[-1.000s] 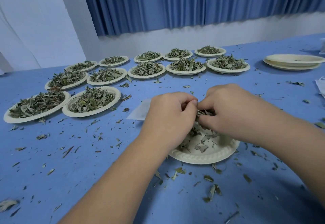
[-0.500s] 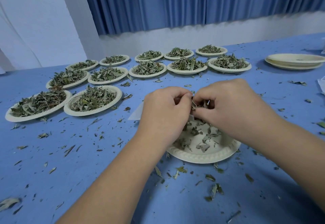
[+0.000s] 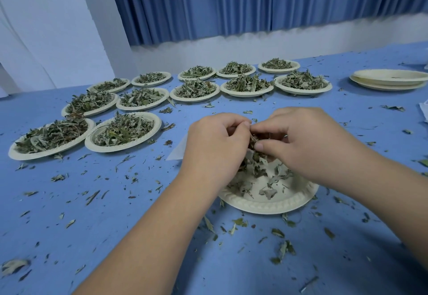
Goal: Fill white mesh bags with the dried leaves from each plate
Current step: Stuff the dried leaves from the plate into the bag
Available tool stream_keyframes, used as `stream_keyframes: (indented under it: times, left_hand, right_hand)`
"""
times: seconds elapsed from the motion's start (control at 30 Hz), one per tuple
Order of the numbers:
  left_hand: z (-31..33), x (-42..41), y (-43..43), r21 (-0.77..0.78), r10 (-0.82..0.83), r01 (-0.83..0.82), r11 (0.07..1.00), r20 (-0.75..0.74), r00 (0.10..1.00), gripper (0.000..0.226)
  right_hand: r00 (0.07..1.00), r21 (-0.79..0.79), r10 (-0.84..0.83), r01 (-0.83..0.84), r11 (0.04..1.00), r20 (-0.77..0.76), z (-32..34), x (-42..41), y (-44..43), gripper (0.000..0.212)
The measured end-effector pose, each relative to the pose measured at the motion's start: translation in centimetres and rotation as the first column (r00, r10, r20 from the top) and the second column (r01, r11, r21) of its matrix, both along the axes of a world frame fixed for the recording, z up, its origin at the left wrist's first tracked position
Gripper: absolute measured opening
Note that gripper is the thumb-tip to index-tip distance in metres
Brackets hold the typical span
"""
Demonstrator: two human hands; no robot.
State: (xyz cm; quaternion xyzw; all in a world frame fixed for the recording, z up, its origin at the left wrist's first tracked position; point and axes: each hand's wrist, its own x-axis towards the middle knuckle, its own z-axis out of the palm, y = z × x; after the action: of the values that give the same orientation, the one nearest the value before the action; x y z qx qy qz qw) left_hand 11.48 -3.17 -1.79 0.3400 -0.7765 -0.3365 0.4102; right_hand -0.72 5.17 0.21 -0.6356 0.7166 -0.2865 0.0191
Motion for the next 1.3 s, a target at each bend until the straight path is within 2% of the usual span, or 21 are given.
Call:
stream_keyframes:
  times: [0.07,0.17,0.23,0.4,0.67,0.83,1.0,1.2,1.3]
  left_hand:
    - [0.0,0.0,0.0,0.005,-0.006,0.006,1.000,-0.013,1.000,0.025]
    - [0.0,0.0,0.1,0.022,-0.018,0.019,1.000,-0.027,0.999,0.026]
    - [0.0,-0.1,0.2,0.036,-0.019,0.020,0.999,-0.033,0.999,0.026]
    - [0.0,0.0,0.0,0.071,-0.001,0.005,0.997,-0.066,0.998,0.020]
    - [0.0,0.1,-0.2,0.117,0.006,0.007,0.993,-0.110,0.994,0.021]
    - [-0.1,0.0,-0.2,0.105,0.000,0.011,0.994,-0.103,0.995,0.017]
    - [0.0,0.0,-0.2,0.113,0.013,-0.001,0.994,-0.110,0.994,0.017]
    - [0.0,0.0,0.1,0.119,-0.017,0.030,0.992,-0.111,0.994,0.017]
    - [0.1,0.0,0.1,0.107,-0.017,0.030,0.994,-0.121,0.993,0.017]
  right_hand:
    - [1.000,-0.055,-0.018,0.018,0.998,0.001,-0.3,0.2,-0.2,0.025]
    - [0.996,-0.131,-0.043,0.054,0.990,0.084,-0.5,0.3,-0.3,0.019]
    - [0.993,-0.179,-0.032,0.051,0.983,0.111,-0.6,0.3,-0.4,0.022]
    - [0.991,-0.186,0.012,0.013,0.982,0.135,-0.4,-0.1,-0.2,0.012]
    - [0.997,-0.272,0.068,-0.056,0.961,0.035,-0.9,-0.1,-0.8,0.011]
    - [0.990,-0.242,0.065,-0.033,0.970,0.124,-1.1,-0.2,-0.9,0.014]
    - [0.955,-0.284,0.065,0.021,0.959,0.290,-1.4,0.0,-1.0,0.019]
    - [0.994,-0.292,0.055,-0.026,0.956,0.093,-1.3,0.0,-1.0,0.007]
    - [0.996,-0.291,0.048,-0.025,0.956,0.073,-1.4,-0.1,-1.3,0.007]
